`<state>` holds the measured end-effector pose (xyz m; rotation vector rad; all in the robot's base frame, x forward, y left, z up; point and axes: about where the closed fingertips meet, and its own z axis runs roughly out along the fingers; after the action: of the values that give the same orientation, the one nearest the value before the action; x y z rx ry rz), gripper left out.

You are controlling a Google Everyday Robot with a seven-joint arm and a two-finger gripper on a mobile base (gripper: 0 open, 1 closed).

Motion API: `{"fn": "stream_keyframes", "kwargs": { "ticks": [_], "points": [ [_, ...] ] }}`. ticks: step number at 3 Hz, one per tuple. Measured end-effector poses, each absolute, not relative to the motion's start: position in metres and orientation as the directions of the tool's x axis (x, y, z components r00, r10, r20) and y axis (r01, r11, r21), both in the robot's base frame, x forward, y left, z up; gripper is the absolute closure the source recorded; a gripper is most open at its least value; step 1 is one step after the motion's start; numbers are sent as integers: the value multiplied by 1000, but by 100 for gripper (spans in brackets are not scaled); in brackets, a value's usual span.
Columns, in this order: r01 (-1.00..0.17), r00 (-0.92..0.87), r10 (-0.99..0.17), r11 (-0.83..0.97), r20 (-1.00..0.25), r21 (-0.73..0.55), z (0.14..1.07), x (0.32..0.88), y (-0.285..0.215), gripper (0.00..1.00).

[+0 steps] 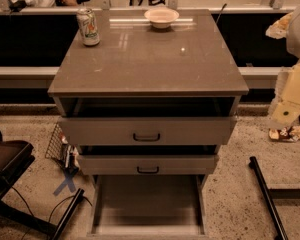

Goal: Close bottom drawer

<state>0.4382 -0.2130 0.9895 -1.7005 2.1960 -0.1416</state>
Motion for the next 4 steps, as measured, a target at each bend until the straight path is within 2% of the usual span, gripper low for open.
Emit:
{"fn": "stream_keyframes", "kwargs": {
  "ticks": [2, 4],
  "points": [
    [-917, -230, -945, 291, -232, -273, 967, 439, -214, 0],
    [-914, -264, -929, 326, -258, -240, 843, 420, -232, 0]
  ]
}}
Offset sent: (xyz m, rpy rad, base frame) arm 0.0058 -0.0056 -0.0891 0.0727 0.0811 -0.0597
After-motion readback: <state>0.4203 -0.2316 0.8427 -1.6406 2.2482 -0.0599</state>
